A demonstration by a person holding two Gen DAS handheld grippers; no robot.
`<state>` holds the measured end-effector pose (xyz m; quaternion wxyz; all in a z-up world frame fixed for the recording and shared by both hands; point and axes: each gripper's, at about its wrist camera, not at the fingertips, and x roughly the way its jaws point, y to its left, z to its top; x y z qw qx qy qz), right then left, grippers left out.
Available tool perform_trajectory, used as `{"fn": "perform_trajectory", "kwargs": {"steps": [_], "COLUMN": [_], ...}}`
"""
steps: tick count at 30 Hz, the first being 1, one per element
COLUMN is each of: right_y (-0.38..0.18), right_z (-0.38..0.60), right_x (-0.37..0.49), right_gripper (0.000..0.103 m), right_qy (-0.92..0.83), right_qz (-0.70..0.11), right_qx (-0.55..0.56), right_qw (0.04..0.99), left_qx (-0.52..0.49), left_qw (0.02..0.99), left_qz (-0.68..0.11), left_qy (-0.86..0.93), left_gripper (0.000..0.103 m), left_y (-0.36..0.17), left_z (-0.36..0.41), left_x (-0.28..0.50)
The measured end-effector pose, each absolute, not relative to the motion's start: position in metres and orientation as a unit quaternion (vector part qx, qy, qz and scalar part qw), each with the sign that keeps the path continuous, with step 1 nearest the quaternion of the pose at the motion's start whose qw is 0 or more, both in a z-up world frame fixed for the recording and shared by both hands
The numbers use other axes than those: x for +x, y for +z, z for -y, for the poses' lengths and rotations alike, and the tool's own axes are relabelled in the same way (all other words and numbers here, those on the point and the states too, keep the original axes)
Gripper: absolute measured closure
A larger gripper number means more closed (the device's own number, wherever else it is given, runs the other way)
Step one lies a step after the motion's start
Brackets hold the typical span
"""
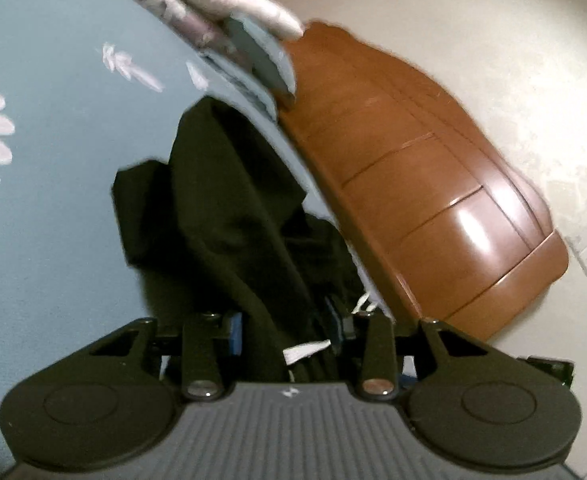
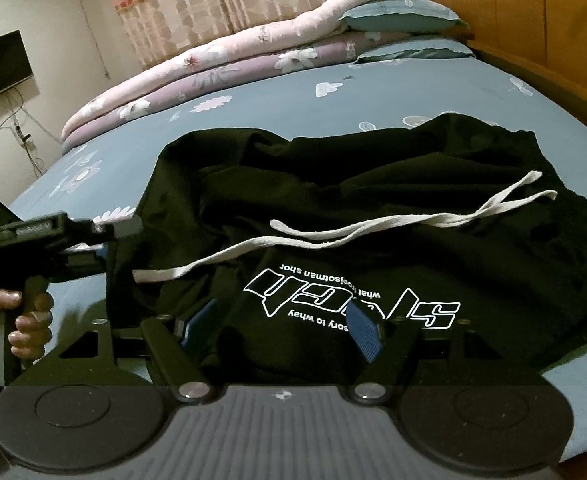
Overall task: Fold clothes
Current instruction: 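Grasp a black shorts leg with the left gripper and lift it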
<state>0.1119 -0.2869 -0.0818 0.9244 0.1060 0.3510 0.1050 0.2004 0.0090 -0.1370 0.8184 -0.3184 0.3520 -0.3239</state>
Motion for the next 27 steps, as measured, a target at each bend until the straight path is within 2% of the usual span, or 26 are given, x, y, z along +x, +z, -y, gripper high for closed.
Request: {"fn": "perform_trajectory", "kwargs": {"steps": [2, 3, 6, 16, 19, 21, 24, 26, 27], "right_y": [-0.082, -0.083, -0.085, -0.094, -0.094, -0.093, -0.093, -0.093, -0.093], "right_z": [0.285, 0.284, 0.281, 0.274, 0.272, 0.271, 0.270, 0.270, 0.270], "right_x": [0.113, 0.113, 0.115, 0.127, 0.131, 0.134, 0.135, 0.136, 0.137], "right_gripper": [0.028, 0.027, 0.019, 0.016, 0.016, 0.016, 0.016, 0.016, 0.016], "right_qy": [0.107, 0.109, 0.107, 0.103, 0.104, 0.105, 0.106, 0.106, 0.106], "right_qz": [-0.353, -0.353, -0.355, -0.363, -0.362, -0.360, -0.361, -0.362, -0.363], "right_qx": [0.103, 0.102, 0.092, 0.087, 0.090, 0.093, 0.093, 0.092, 0.092], "right_qw": [0.924, 0.924, 0.924, 0.922, 0.922, 0.922, 0.922, 0.921, 0.921], "left_qx": [-0.303, -0.303, -0.286, -0.174, -0.191, -0.206, -0.206, -0.244, -0.261], "left_qw": [0.823, 0.823, 0.831, 0.883, 0.880, 0.872, 0.868, 0.854, 0.849], "left_qz": [-0.372, -0.372, -0.382, -0.355, -0.353, -0.358, -0.378, -0.384, -0.385], "left_qy": [-0.306, -0.303, -0.286, -0.252, -0.254, -0.262, -0.249, -0.250, -0.252], "left_gripper": [0.074, 0.082, 0.095, 0.099, 0.099, 0.098, 0.088, 0.074, 0.062], "left_y": [-0.142, -0.143, -0.139, -0.079, -0.068, -0.071, -0.088, -0.100, -0.105], "left_z": [-0.007, -0.007, -0.007, -0.023, -0.038, -0.043, -0.042, -0.047, -0.049], "left_x": [0.204, 0.205, 0.207, 0.224, 0.234, 0.234, 0.230, 0.224, 0.223]}}
